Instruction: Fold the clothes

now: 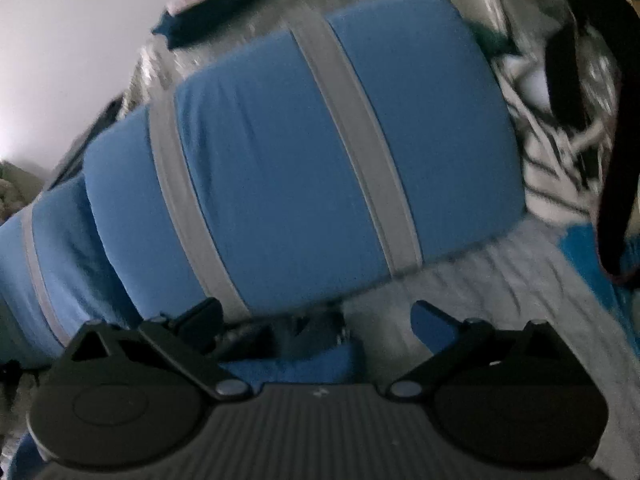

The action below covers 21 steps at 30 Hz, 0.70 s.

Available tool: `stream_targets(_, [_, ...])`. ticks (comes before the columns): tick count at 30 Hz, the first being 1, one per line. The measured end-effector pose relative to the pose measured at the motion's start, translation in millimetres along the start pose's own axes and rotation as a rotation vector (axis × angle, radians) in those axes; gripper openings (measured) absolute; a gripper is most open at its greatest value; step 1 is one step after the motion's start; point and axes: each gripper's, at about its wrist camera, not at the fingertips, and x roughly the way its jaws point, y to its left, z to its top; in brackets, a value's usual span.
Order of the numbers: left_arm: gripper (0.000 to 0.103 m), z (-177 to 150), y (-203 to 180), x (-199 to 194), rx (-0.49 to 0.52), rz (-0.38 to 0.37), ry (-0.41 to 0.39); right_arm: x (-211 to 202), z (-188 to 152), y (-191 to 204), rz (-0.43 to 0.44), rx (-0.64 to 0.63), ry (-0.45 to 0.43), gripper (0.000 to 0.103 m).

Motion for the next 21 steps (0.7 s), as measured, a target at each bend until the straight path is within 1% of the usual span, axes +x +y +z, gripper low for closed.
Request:
stream_targets(3, [0.08, -5, 9, -12, -0.06, 0.014, 0.015, -8, -8, -2, -0.025, 0.011, 0.016, 0.103])
stream_targets(5, [0.082, -7, 10, -20, -0.068, 0.035, 0.02, -14, -14, -1, -0.055, 0.01, 0.017, 0.103])
stream_targets(8, [0.083, -14, 12, -35, -0.065, 0.046, 0.018, -19, -20, 5, -0.143, -0.012, 0.028, 0.103])
stream_targets(11, [0.084, -23, 15, -49, -0.062, 0.049, 0.023, -20, -27, 13, -0.255, -0.055, 0.048, 0.103])
stream_targets(12, [0.084, -26, 16, -52, -0.064, 0.045, 0.025, -22, -30, 15, -0.281, -0.068, 0.048, 0.103])
stream_targets(16, [0.084, -34, 22, -63, -0.076, 0.037, 0.033, -30, -41, 24, -0.315, -0.113, 0.054, 0.103])
stream_targets(21, [0.084, -40, 33, -75, -0.142, 0.029, 0.035, -38, -49, 34, -0.306, -0.143, 0.051, 0.103])
